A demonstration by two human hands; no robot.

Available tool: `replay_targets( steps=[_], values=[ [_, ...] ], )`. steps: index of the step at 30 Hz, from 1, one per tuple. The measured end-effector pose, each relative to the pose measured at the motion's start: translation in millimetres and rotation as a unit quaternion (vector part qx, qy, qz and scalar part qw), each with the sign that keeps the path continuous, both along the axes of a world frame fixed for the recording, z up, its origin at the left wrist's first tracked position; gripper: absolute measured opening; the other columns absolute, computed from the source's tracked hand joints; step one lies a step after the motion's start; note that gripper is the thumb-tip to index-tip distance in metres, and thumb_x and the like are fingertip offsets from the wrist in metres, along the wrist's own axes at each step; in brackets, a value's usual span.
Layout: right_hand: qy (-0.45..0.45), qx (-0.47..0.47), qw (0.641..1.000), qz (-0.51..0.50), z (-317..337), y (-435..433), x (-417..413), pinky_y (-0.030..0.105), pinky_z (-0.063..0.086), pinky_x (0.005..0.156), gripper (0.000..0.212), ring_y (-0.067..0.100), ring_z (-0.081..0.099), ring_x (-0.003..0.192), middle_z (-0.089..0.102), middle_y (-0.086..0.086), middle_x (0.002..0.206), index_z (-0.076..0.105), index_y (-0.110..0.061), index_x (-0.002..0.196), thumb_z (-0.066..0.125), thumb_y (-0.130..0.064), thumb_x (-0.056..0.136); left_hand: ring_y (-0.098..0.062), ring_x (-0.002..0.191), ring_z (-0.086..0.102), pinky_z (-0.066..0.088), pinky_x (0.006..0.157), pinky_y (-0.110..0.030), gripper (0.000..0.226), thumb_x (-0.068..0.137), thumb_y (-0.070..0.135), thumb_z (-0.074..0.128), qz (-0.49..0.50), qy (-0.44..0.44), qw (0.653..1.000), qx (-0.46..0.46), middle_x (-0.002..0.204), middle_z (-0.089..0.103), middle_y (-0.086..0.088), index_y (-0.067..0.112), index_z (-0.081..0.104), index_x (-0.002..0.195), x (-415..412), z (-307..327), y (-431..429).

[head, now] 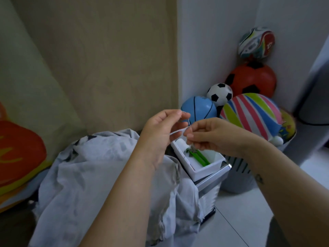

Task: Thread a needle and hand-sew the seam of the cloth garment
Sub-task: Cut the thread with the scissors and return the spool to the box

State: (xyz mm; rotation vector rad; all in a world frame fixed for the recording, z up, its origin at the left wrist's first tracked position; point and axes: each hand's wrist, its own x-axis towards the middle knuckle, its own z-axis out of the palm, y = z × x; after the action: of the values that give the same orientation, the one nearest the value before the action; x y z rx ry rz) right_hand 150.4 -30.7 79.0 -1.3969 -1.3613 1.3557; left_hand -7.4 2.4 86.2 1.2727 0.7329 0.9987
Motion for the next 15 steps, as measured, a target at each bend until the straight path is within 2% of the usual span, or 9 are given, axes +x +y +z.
replay_targets(
  steps=[3, 7, 9, 11, 13, 14, 15],
  values=[
    [-0.023, -0.004, 0.999, -0.024, -1, -2, 7, 0.023, 0.052, 0.073, 0.008, 0.011, 0.058, 0.069, 0.07, 0.002, 0.079, 0.068, -0.011, 0.089, 0.064, -0.014, 0.084, -0.003, 0.077, 0.064, 0.048, 0.077, -0.022, 0.02, 0.096, 0.02, 0.051, 0.019, -0.05, 0.998, -0.043, 0.083, 0.072, 0.01, 0.021, 0.064, 0.081, 3, 5, 10],
    [-0.054, 0.015, 0.995, -0.083, -6, -2, 16, 0.028, 0.052, 0.079, 0.013, 0.01, 0.058, 0.068, 0.071, -0.002, 0.078, 0.07, -0.011, 0.092, 0.063, -0.019, 0.085, -0.001, 0.073, 0.064, 0.048, 0.072, -0.02, 0.017, 0.096, 0.022, 0.051, 0.058, -0.096, 0.988, -0.108, 0.082, 0.073, 0.011, 0.021, 0.061, 0.082, 9, 4, 30],
    [-0.075, 0.018, 0.991, -0.107, -8, -2, 21, 0.027, 0.053, 0.08, 0.015, 0.007, 0.056, 0.064, 0.072, -0.004, 0.08, 0.071, -0.013, 0.094, 0.06, -0.021, 0.088, -0.002, 0.076, 0.063, 0.047, 0.074, -0.021, 0.015, 0.096, 0.023, 0.052, 0.082, -0.083, 0.985, -0.125, 0.085, 0.072, 0.01, 0.021, 0.062, 0.085, 14, -2, 41],
    [-0.047, 0.009, 0.991, -0.124, -11, -2, 24, 0.027, 0.051, 0.078, 0.016, 0.006, 0.054, 0.062, 0.072, -0.005, 0.077, 0.071, -0.013, 0.093, 0.059, -0.022, 0.089, -0.003, 0.079, 0.063, 0.046, 0.074, -0.023, 0.015, 0.097, 0.023, 0.051, 0.099, -0.022, 0.988, -0.117, 0.087, 0.071, 0.01, 0.021, 0.064, 0.089, 20, -15, 52],
    [0.057, 0.002, 0.986, -0.159, -14, -1, 27, 0.025, 0.048, 0.074, 0.016, 0.007, 0.051, 0.062, 0.071, -0.003, 0.076, 0.072, -0.012, 0.091, 0.058, -0.019, 0.089, -0.006, 0.084, 0.062, 0.048, 0.078, -0.026, 0.014, 0.097, 0.022, 0.051, 0.101, 0.132, 0.985, -0.043, 0.097, 0.07, 0.005, 0.021, 0.064, 0.093, 28, -30, 62],
    [0.118, 0.004, 0.976, -0.182, -14, 0, 28, 0.023, 0.048, 0.071, 0.015, 0.007, 0.05, 0.063, 0.07, -0.002, 0.076, 0.071, -0.011, 0.091, 0.058, -0.017, 0.09, -0.009, 0.088, 0.062, 0.048, 0.081, -0.027, 0.014, 0.096, 0.02, 0.052, 0.084, 0.245, 0.965, 0.041, 0.104, 0.069, 0.002, 0.02, 0.066, 0.097, 32, -37, 66],
    [0.169, 0.009, 0.965, -0.203, -14, 1, 29, 0.02, 0.048, 0.068, 0.014, 0.007, 0.05, 0.064, 0.069, -0.001, 0.077, 0.07, -0.01, 0.091, 0.057, -0.016, 0.09, -0.012, 0.094, 0.061, 0.047, 0.085, -0.029, 0.016, 0.095, 0.018, 0.053, 0.053, 0.351, 0.925, 0.136, 0.111, 0.068, 0.0, 0.02, 0.067, 0.104, 35, -44, 70]
  ],
)
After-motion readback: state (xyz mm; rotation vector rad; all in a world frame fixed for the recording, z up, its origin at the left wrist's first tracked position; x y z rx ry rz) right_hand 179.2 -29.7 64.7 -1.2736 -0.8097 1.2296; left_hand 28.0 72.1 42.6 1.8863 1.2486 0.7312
